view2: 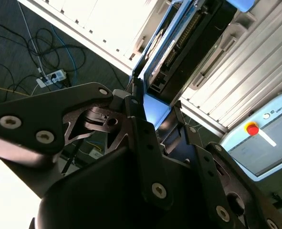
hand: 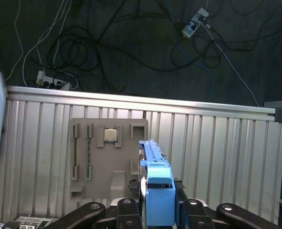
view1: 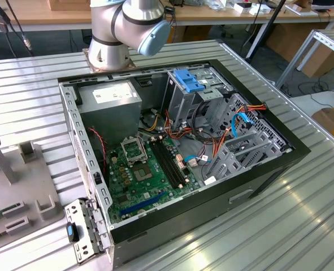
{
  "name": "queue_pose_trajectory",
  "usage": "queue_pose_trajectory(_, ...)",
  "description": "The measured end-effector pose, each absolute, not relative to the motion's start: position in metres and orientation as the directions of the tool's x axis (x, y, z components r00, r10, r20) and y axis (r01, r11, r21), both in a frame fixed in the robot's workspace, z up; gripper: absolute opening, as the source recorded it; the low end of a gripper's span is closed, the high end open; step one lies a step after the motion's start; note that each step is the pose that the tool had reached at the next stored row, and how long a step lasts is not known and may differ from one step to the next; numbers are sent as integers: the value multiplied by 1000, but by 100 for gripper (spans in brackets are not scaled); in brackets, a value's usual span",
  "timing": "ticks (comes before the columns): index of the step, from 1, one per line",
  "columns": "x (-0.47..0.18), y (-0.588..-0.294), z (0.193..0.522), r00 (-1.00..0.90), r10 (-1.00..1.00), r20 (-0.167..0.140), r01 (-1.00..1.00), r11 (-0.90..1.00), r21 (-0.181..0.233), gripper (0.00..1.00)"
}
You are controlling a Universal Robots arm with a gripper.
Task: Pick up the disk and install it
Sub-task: 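Pick up the disk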
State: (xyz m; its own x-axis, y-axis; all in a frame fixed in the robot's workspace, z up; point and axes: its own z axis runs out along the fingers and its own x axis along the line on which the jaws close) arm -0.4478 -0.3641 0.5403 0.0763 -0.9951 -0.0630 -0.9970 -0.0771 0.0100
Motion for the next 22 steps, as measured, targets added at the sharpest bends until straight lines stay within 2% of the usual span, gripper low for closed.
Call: queue_pose_trajectory(22,-433,-364,540,76,-995,-63,-997,-77,10,37)
